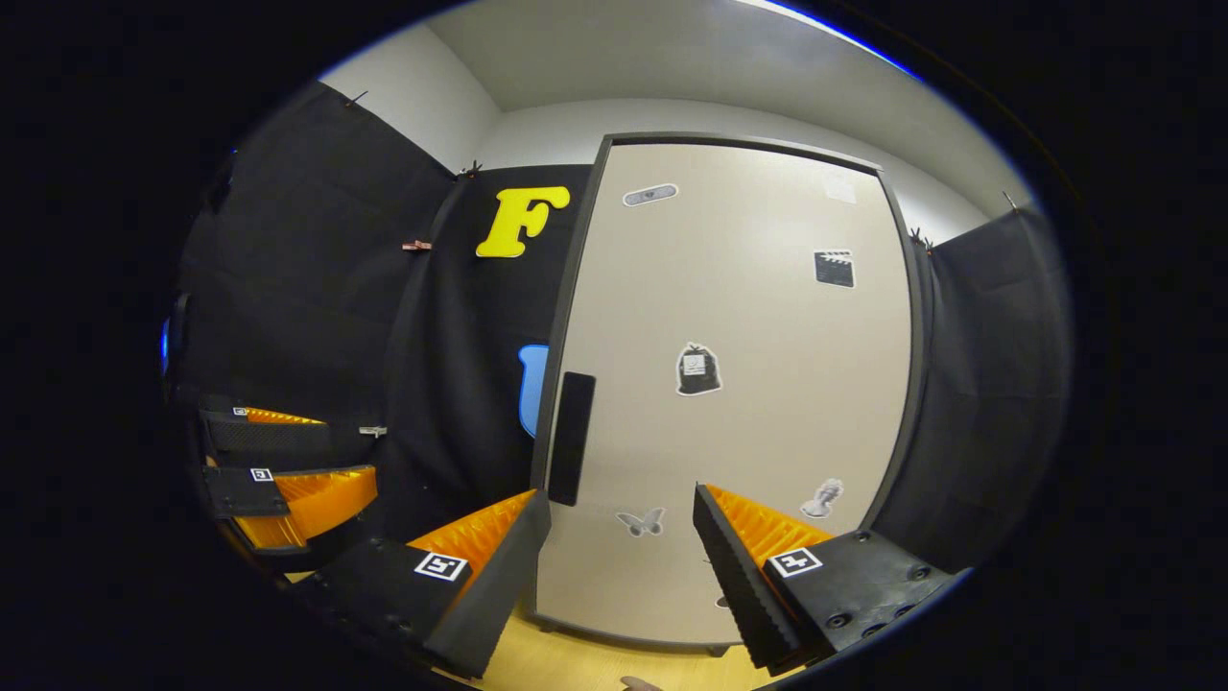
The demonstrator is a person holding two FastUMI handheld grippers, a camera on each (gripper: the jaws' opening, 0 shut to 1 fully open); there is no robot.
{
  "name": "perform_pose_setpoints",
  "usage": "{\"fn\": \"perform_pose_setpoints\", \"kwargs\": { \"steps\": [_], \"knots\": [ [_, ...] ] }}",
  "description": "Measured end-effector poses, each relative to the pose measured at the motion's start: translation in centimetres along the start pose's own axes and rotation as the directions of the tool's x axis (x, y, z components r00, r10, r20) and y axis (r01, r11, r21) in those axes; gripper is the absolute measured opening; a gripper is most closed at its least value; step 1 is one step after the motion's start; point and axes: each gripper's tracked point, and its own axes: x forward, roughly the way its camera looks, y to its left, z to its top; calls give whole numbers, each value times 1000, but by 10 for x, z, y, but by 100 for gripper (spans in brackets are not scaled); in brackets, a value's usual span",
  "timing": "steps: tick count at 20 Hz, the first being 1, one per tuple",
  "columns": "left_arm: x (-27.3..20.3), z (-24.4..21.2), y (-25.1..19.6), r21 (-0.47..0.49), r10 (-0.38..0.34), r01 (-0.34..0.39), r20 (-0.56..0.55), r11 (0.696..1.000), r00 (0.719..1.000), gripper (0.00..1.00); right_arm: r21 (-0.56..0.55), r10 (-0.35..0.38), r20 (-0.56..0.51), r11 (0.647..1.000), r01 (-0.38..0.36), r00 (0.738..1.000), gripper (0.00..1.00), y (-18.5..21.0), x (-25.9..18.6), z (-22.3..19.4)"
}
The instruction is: Open the cabinet door with the right hand, grasp the bottle in the cabinet with the left hand and place it on the coaster, then close the cabinet door with the right hand.
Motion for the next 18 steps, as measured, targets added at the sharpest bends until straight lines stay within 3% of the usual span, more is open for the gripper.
{"fn": "perform_pose_setpoints", "kwargs": {
  "steps": [7,8,13,14,18],
  "knots": [
    [4,-1,23,-23,-53,54,45,998,998,92,24,-23,-4,999,23,1000,95,33,54,-5],
    [6,-2,27,-17,-53,54,49,998,997,92,22,-30,-16,999,31,999,91,35,62,-10],
    [12,-6,36,-39,-96,99,71,994,993,93,29,-96,-58,995,98,994,89,32,99,-29],
    [14,-8,38,-48,-102,105,68,993,992,93,33,-112,-65,993,114,992,83,30,105,-31],
    [21,-18,50,-43,-94,96,46,994,994,93,66,-137,-59,988,140,989,82,27,125,-31]
  ]
}}
